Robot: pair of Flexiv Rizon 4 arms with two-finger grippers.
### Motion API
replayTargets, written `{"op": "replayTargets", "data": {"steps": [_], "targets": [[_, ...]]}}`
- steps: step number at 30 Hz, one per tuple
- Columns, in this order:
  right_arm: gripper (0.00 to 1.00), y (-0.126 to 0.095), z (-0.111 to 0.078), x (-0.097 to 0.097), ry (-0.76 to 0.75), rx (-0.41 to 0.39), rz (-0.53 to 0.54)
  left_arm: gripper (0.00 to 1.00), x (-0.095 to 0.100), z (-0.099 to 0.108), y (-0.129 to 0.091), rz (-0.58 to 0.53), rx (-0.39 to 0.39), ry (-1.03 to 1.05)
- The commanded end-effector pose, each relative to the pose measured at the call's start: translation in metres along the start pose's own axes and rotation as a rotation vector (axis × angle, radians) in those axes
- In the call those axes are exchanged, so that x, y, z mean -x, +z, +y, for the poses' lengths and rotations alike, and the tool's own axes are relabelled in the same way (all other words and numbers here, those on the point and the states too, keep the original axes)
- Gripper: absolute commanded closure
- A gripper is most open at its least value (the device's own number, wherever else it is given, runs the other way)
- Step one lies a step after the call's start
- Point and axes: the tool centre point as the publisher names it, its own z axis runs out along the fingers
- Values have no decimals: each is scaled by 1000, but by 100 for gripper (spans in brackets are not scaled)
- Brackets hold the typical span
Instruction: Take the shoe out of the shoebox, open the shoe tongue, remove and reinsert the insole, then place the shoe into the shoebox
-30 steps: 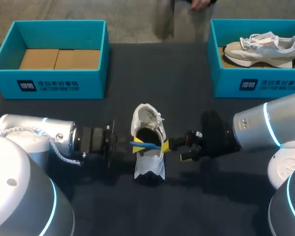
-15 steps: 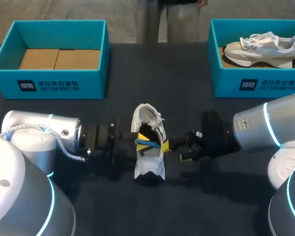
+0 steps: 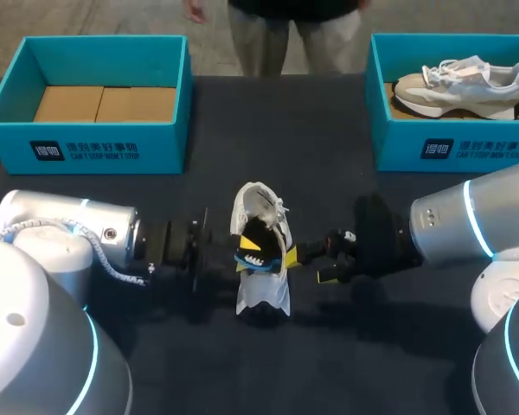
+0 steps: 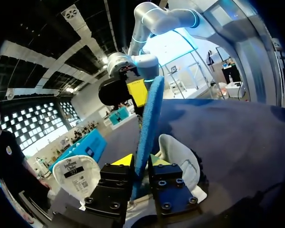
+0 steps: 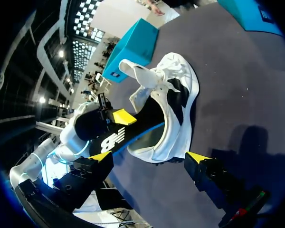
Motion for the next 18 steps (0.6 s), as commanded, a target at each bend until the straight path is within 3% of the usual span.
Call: {"op": "replayTargets", "data": {"steps": [1,4,7,18], "targets": [[0,0,-1,-1,1,1,-2,89,0,2,0,28,17,-10],[0,0,-1,-1,1,1,-2,89,0,6,0,40,35,-22],[0,0,-1,-1,1,1,-2,100,-1,11,2,65,63,-23],[0,0,-1,-1,1,1,-2,100,3,26,7,52,116,13]]}}
